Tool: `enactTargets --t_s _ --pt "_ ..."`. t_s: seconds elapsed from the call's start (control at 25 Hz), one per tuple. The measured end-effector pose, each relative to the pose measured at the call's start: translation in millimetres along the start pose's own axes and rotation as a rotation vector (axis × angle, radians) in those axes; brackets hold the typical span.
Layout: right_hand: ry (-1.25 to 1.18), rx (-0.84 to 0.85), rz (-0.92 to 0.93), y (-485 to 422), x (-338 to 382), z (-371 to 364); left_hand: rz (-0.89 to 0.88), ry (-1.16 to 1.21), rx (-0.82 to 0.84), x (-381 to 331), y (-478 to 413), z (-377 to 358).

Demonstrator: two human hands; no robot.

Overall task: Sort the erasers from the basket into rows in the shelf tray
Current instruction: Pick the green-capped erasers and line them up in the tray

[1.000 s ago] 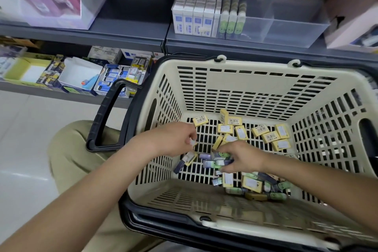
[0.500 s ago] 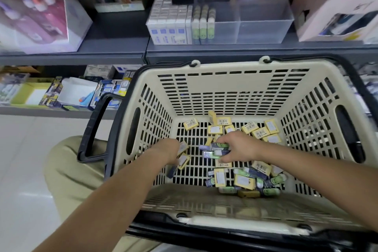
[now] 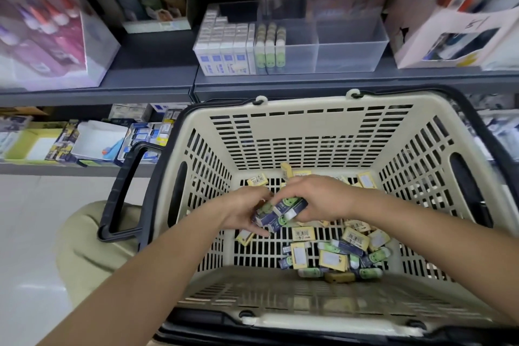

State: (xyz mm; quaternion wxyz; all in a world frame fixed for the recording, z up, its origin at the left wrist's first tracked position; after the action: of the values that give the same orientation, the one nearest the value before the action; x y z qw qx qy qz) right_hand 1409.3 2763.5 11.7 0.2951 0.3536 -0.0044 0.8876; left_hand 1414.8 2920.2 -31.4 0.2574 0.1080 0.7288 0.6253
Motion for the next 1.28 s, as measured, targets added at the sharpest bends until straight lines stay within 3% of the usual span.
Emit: enactTargets --t_s 0.12,0.2,0.44,0.72,0.88,1.04,1.28 --pt "0.047 0.005 0.057 -3 15 17 0.07 0.108 0.326 -5 11 -21" --pt "0.042 0.006 0.067 -2 22 27 0.064 0.141 0.391 -10 21 -27" --pt "-0.077 -0.23 0.019 9 29 68 -0.108 0.192 0.33 -31 49 -24" --pt "-0.62 -0.632 -0.068 8 19 99 -0.338 0.272 0.399 -58 78 -21" --pt "-0.462 -0.866 -0.213 6 13 110 -0.442 0.328 0.339 -72 79 -17" --pt "-0.497 -0.753 -0.284 10 11 110 -0.536 0.364 0.268 -84 81 -7" --pt "-0.728 -0.931 -0.207 8 14 131 -0.724 0.388 0.117 -103 96 4"
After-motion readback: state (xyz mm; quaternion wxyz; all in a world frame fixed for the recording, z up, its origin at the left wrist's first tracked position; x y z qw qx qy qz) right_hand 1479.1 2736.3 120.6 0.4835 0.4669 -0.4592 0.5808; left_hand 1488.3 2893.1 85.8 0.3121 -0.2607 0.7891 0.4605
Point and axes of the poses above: each hand's wrist, its own y-axis away from the middle knuckle, its own z-axis out of the back of the hand, x = y × z, the point moved 3 cm from there along -y, towards the middle knuckle, and after that the axes turned 15 degrees about z, right-handed, at the moved point
